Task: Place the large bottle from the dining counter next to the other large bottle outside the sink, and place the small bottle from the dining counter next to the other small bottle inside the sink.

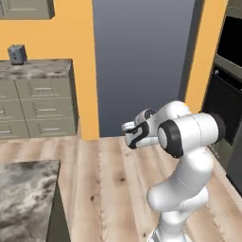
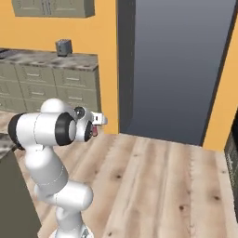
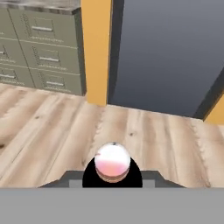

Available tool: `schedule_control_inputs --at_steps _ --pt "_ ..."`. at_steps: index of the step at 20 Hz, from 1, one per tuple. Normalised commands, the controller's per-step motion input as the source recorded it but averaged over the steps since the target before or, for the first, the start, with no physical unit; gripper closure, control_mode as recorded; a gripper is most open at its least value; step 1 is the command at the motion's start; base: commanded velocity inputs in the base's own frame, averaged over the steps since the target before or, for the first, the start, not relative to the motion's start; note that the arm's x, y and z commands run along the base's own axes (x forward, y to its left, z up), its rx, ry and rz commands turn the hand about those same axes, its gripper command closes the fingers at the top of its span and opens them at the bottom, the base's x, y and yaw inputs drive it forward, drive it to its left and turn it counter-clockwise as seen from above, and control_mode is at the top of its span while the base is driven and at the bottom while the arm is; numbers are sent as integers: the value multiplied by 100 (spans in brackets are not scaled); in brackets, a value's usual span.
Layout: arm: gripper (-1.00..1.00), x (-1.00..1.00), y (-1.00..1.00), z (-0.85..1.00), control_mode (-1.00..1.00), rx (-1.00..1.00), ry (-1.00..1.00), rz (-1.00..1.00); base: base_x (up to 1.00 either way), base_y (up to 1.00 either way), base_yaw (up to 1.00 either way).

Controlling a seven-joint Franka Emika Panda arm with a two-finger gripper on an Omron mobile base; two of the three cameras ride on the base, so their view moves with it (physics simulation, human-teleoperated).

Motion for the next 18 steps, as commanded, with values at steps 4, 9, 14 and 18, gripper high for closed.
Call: schedule_control_inputs --at_steps 4,9,14,18 --pt "100 0 0 0 100 0 0 0 100 -34 35" --pt "100 0 0 0 100 0 0 0 100 -14 39" --pt "100 0 0 0 100 0 0 0 100 0 43" --pt "100 0 0 0 100 0 0 0 100 0 47"
